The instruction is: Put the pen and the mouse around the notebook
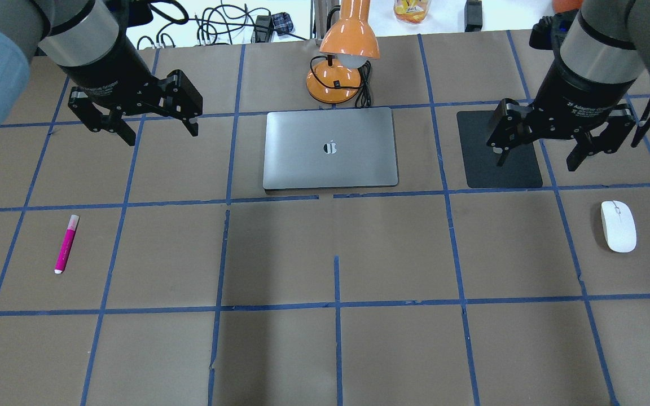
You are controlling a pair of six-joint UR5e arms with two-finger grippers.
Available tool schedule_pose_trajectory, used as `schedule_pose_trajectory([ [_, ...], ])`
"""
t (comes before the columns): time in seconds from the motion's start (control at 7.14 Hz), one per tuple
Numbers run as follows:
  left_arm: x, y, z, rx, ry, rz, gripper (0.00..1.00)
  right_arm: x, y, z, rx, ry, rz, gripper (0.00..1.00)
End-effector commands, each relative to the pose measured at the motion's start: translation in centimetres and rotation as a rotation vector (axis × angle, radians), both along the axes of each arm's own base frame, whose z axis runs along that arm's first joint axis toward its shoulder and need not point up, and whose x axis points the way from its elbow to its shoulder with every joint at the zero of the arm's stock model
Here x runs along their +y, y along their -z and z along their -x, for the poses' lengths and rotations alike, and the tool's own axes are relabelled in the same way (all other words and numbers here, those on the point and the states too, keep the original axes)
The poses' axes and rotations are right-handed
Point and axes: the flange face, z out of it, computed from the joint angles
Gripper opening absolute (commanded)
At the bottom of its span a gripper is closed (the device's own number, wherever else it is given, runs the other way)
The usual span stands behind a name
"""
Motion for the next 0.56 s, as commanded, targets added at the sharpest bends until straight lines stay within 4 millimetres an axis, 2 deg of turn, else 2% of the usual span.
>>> schedule_pose_trajectory([
  [0.0,0.0,-0.1,-0.5,-0.001,-0.008,0.002,1.0,0.0,0.1,0.0,0.004,0.006,-0.003,1.0],
  [0.14,-0.1,0.3,-1.3,-0.002,0.02,-0.002,1.0,-0.1,0.2,0.2,0.009,0.01,-0.005,1.0],
  [0.28,-0.6,1.4,-3.9,0.001,0.075,-0.024,1.0,-0.3,0.3,0.8,0.013,0.008,-0.009,1.0],
  [0.42,-0.9,4.3,-9.1,0.015,0.077,-0.073,1.0,-0.9,0.7,2.2,0.016,-0.003,-0.008,1.0],
])
